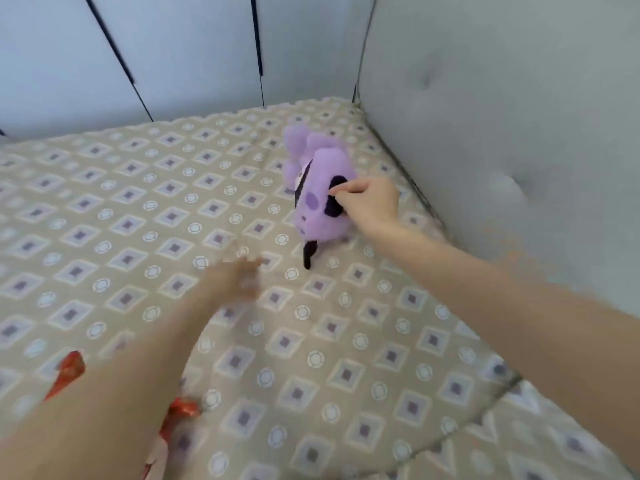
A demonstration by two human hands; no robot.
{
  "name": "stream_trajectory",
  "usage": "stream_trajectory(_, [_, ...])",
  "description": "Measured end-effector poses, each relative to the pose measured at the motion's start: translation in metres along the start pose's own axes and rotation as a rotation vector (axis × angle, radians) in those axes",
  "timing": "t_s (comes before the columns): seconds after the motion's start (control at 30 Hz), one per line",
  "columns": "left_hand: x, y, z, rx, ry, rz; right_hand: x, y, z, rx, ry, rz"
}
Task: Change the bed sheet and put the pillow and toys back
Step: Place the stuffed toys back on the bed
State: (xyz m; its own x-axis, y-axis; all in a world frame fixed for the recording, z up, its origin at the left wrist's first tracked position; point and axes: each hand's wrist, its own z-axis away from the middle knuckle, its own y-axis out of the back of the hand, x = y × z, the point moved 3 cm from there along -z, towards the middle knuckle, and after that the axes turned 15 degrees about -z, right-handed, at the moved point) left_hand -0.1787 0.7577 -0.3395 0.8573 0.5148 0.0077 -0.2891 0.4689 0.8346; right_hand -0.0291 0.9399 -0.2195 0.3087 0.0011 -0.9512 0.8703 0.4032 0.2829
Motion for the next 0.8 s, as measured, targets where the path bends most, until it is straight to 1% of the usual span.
stream_trajectory(0.03, [-0.003,0.001,0.013,-0.011,-0.046,0.032,0.002,0.010,0.010,-0.001,-0.030,-0.021])
stream_trajectory(0.07, [-0.004,0.001,0.040,-0.013,-0.056,0.085,-0.001,0.022,0.031,-0.008,-0.054,-0.030])
stream_trajectory(0.17, [0.008,0.003,0.080,0.120,-0.052,0.322,-0.001,0.035,0.062,-0.008,-0.103,-0.075])
stream_trajectory(0.3, [0.043,0.024,0.140,0.238,-0.145,0.590,-0.027,0.045,0.110,-0.062,-0.101,-0.128])
stream_trajectory(0.37, [0.059,0.033,0.165,0.239,-0.207,0.738,-0.039,0.048,0.128,-0.089,-0.111,-0.171])
stream_trajectory(0.4, [0.065,0.038,0.183,0.221,-0.274,0.778,-0.047,0.050,0.145,-0.117,-0.112,-0.167])
stream_trajectory(0.5, [0.075,0.039,0.236,0.158,-0.461,0.781,-0.063,0.048,0.197,-0.230,-0.138,-0.145])
stream_trajectory(0.53, [0.073,0.032,0.266,0.132,-0.471,0.814,-0.067,0.046,0.225,-0.275,-0.175,-0.140])
stream_trajectory(0.57, [0.072,0.028,0.276,0.125,-0.465,0.817,-0.067,0.045,0.237,-0.287,-0.215,-0.155])
stream_trajectory(0.67, [0.056,0.006,0.335,0.158,-0.432,0.729,-0.073,0.041,0.296,-0.320,-0.333,-0.146])
stream_trajectory(0.8, [0.045,-0.020,0.394,0.090,-0.430,0.747,-0.076,0.032,0.349,-0.389,-0.421,-0.143])
